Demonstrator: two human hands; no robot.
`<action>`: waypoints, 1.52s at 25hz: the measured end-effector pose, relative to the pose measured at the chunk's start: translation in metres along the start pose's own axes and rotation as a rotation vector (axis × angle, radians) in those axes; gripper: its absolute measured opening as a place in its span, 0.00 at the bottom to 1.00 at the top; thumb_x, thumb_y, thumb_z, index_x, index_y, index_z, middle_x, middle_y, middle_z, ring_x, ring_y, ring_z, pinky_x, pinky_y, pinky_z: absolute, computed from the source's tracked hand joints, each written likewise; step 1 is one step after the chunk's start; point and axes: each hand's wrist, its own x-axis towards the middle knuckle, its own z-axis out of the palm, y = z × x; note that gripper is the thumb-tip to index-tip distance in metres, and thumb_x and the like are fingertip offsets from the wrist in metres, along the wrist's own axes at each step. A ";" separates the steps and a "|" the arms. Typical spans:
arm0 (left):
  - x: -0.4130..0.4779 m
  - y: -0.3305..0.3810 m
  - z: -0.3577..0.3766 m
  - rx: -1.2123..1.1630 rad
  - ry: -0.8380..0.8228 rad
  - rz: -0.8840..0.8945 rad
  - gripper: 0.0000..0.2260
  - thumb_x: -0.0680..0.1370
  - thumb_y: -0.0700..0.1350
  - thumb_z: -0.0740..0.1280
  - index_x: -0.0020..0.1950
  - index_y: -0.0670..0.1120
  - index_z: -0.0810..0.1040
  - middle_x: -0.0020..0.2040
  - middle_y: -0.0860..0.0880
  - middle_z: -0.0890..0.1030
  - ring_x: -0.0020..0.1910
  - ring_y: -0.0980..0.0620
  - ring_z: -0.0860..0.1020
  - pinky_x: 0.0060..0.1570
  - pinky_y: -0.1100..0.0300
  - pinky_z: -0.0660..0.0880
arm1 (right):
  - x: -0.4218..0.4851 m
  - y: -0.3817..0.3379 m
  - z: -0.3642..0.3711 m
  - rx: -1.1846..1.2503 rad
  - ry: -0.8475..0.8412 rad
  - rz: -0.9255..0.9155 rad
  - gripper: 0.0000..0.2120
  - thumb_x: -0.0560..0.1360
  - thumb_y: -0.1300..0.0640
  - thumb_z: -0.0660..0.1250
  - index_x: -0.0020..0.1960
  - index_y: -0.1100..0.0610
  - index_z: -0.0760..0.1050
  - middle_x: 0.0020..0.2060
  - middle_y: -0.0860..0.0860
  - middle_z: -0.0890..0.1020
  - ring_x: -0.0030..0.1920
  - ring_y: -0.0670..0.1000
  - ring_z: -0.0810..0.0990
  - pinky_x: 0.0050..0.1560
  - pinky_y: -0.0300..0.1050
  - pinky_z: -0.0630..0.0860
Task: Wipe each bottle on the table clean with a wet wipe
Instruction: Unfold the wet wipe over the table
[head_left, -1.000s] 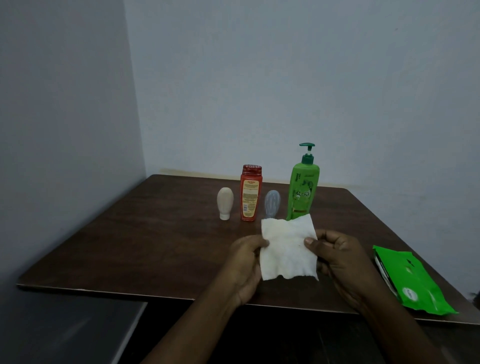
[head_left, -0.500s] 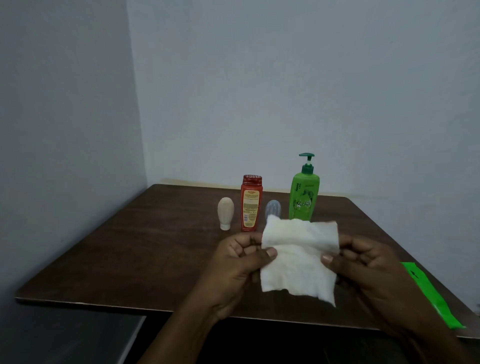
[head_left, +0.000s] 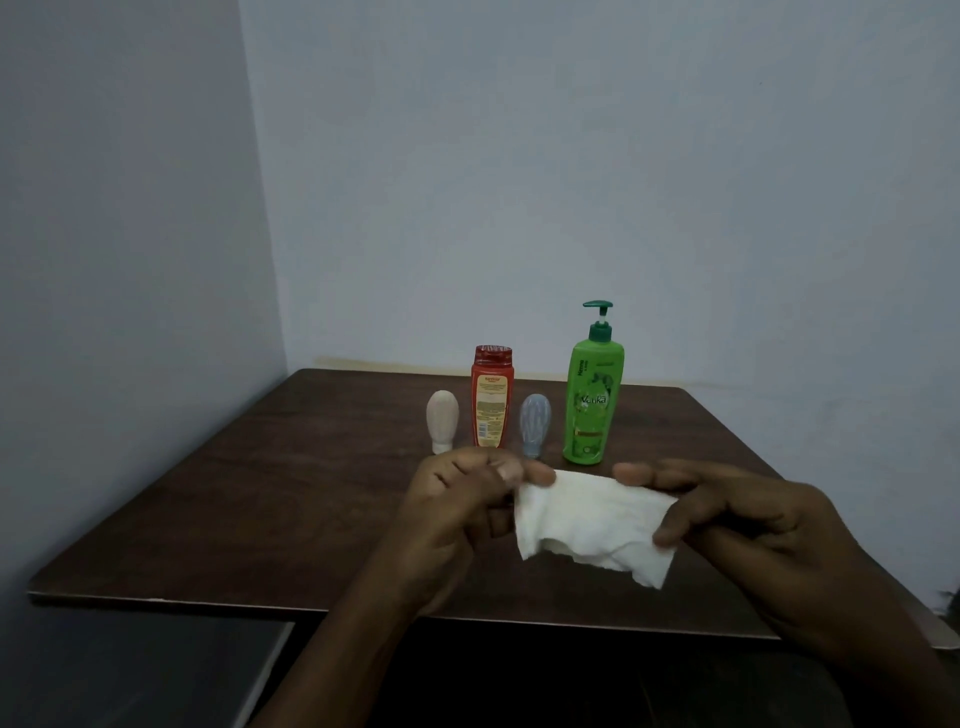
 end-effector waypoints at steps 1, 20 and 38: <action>0.001 0.001 0.003 0.035 -0.004 0.011 0.05 0.75 0.39 0.73 0.47 0.40 0.87 0.48 0.40 0.87 0.47 0.45 0.86 0.42 0.55 0.84 | -0.002 0.001 0.000 0.018 0.031 -0.006 0.11 0.76 0.52 0.71 0.38 0.56 0.82 0.56 0.49 0.85 0.59 0.51 0.82 0.57 0.43 0.79; 0.014 -0.049 0.034 -0.096 0.126 -0.433 0.28 0.72 0.34 0.77 0.69 0.44 0.72 0.55 0.39 0.87 0.53 0.41 0.86 0.54 0.43 0.83 | 0.005 0.050 0.045 0.200 0.178 0.578 0.07 0.76 0.58 0.70 0.41 0.56 0.84 0.38 0.56 0.87 0.40 0.56 0.86 0.41 0.48 0.80; 0.014 -0.044 0.025 0.134 0.062 -0.056 0.25 0.75 0.32 0.73 0.70 0.48 0.75 0.49 0.39 0.86 0.50 0.47 0.85 0.51 0.53 0.82 | -0.008 0.069 0.036 0.550 0.341 0.427 0.10 0.77 0.71 0.60 0.46 0.63 0.79 0.47 0.62 0.85 0.48 0.63 0.84 0.45 0.57 0.82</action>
